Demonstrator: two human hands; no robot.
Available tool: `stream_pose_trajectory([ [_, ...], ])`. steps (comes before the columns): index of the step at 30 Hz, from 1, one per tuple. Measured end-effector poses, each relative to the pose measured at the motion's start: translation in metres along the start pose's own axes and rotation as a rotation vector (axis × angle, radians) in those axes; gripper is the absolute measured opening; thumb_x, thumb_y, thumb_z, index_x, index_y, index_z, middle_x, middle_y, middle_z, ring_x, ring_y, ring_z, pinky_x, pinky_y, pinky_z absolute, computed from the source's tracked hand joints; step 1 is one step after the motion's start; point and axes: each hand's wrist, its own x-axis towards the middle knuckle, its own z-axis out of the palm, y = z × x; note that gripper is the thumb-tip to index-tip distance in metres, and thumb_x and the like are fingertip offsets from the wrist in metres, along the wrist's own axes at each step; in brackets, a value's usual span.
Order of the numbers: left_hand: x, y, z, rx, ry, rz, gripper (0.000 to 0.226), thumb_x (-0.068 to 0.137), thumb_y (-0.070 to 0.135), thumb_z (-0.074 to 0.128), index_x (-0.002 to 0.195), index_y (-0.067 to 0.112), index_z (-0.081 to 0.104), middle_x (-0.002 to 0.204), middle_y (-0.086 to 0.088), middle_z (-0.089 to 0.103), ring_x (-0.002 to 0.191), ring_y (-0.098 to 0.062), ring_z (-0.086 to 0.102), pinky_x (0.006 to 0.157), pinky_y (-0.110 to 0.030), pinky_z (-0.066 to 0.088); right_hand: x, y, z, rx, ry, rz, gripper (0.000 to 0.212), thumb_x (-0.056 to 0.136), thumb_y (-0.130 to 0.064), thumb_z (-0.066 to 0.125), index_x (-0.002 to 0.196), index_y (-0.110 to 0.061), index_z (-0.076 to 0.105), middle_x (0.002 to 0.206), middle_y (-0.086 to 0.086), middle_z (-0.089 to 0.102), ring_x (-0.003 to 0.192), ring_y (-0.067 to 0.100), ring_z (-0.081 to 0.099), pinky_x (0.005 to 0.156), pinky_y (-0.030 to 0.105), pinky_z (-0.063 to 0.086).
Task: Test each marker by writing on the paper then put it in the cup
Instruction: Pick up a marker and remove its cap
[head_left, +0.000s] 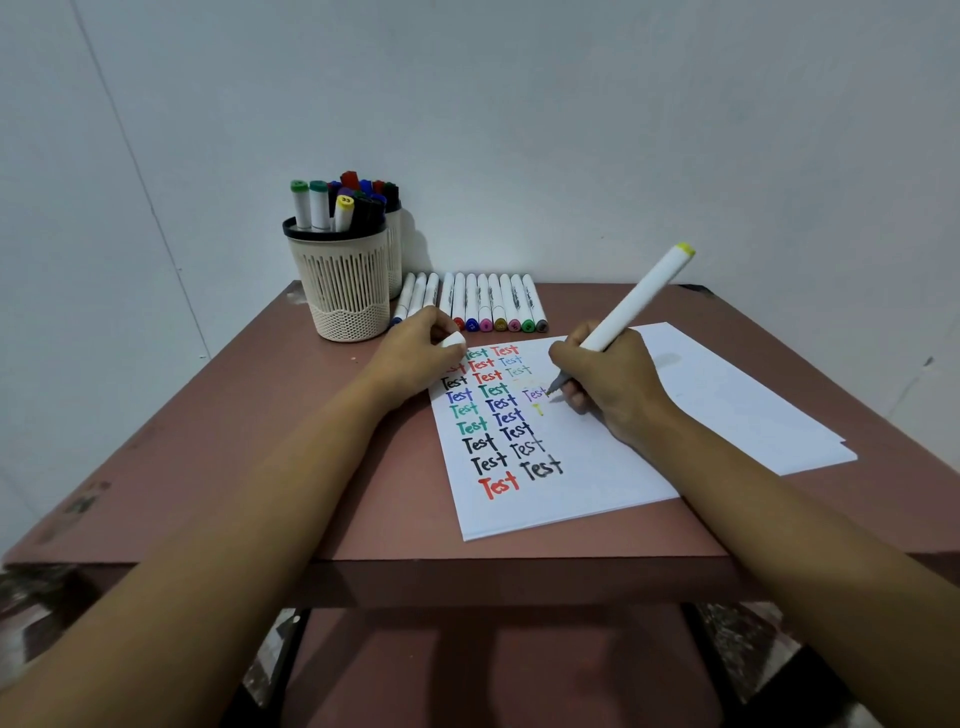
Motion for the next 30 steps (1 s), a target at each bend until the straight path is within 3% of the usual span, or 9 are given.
stream_pose_trajectory([
  [4,0.0005,-0.0009,0.0004,-0.005,-0.007,-0.005,0.022,0.087,0.021,0.06,0.108,0.013,0.055,0.101,0.001,0.059,0.092,-0.012,0.055,0.068,-0.017,0.04,-0.0028,0.0008,0.0022,-0.113,-0.052,-0.02,0.028,0.08,0.005,0.057,0.059,-0.01,0.046,0.043,0.005,0.05,0.032,0.011,0.045,0.038,0.018,0.035],
  [7,0.0011,-0.0024,0.0008,-0.019,-0.008,-0.01,0.022,0.087,0.021,0.06,0.107,0.013,0.056,0.104,-0.002,0.062,0.096,-0.014,0.057,0.075,-0.022,0.042,-0.0042,0.0019,0.0038,-0.206,-0.055,-0.051,0.026,0.077,0.004,0.059,0.06,-0.01,0.046,0.048,0.007,0.05,0.034,0.01,0.045,0.038,0.017,0.035],
  [11,0.0007,-0.0011,0.0002,0.002,-0.011,-0.001,0.024,0.088,0.022,0.06,0.11,0.013,0.056,0.101,0.001,0.059,0.092,-0.012,0.054,0.066,-0.014,0.04,-0.0036,0.0032,0.0035,-0.227,-0.027,-0.09,0.026,0.077,0.004,0.059,0.06,-0.01,0.045,0.055,0.009,0.046,0.042,0.015,0.046,0.038,0.017,0.036],
  [16,0.0002,-0.0004,-0.0002,0.0,-0.012,-0.001,0.024,0.088,0.022,0.059,0.11,0.014,0.055,0.101,0.001,0.058,0.092,-0.011,0.054,0.066,-0.018,0.039,-0.0045,0.0014,0.0034,-0.223,-0.077,-0.06,0.026,0.078,0.004,0.059,0.06,-0.01,0.046,0.053,0.01,0.047,0.034,0.009,0.045,0.038,0.017,0.036],
  [21,0.0001,-0.0005,-0.0002,0.01,-0.016,0.002,0.023,0.088,0.023,0.06,0.109,0.015,0.055,0.101,0.002,0.057,0.091,-0.011,0.054,0.063,-0.012,0.038,-0.0026,0.0024,0.0026,-0.22,-0.023,-0.062,0.026,0.078,0.003,0.059,0.062,-0.01,0.045,0.056,0.007,0.043,0.033,0.004,0.042,0.036,0.014,0.035],
  [30,-0.0004,-0.0003,-0.0003,0.003,-0.017,0.0,0.022,0.088,0.022,0.059,0.108,0.015,0.055,0.1,0.002,0.057,0.091,-0.012,0.054,0.062,-0.014,0.038,-0.0018,0.0045,0.0023,-0.245,-0.017,-0.074,0.024,0.077,0.001,0.061,0.062,-0.012,0.047,0.059,0.009,0.049,0.047,0.017,0.049,0.04,0.017,0.039],
])
